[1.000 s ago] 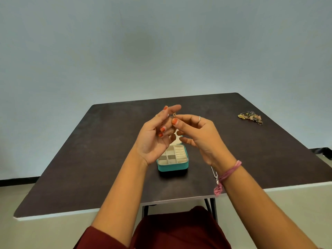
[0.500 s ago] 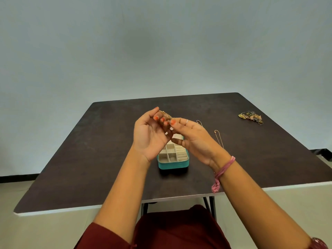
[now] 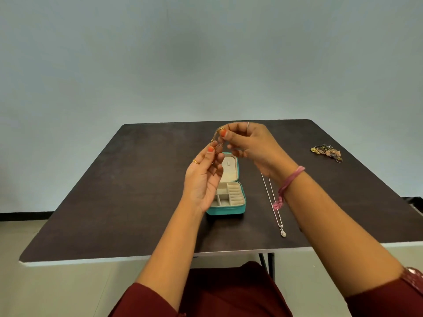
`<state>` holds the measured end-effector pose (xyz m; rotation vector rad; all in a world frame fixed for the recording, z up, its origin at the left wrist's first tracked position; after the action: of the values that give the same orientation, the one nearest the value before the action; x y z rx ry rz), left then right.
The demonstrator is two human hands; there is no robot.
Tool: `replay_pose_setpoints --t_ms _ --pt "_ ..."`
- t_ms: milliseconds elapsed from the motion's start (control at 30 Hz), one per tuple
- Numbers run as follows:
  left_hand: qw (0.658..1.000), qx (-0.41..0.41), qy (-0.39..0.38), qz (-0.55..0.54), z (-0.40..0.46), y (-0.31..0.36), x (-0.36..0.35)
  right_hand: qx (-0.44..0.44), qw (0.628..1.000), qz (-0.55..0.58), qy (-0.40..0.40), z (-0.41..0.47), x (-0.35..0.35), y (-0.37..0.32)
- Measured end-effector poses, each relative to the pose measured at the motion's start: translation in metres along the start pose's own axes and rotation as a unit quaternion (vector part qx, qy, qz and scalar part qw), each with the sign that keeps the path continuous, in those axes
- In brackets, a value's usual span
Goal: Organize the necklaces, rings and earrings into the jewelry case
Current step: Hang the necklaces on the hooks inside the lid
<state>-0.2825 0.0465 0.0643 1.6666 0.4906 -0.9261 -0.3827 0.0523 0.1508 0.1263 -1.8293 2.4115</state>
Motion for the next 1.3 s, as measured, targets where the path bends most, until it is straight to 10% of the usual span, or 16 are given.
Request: replay_pose_setpoints --t_ms 367,567,733,1300 --pt "0.934 -0.056 0.108 0.337 0.035 0.021 0.053 0.118 0.935 -0.335 -0.013 0.036 -0.015 -0.009" --pt "0.765 -0.107 0.206 0.601 0.039 0.019 0.097 0.109 0.910 -0.400 -0.010 0.046 -0.014 0.024" --pt "0.703 -0.064 0.206 0.677 0.054 0.006 0.097 0.088 0.907 -0.411 -0.015 0.046 -0.016 0.048" --pt "0.836 -0.075 0.107 0.533 0.060 -0.001 0.107 0.099 0.812 -0.575 0.005 0.049 -0.021 0.071"
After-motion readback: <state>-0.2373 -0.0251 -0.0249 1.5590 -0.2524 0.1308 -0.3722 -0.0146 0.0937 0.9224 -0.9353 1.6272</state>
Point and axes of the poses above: each hand's wrist, its own z-axis towards the middle knuckle, its own x-axis out of the back of the hand, y = z × x, the point moved 10 cm from there along z, towards the middle knuckle, and after that the axes turned 4 degrees about x, right-handed, at the moved point
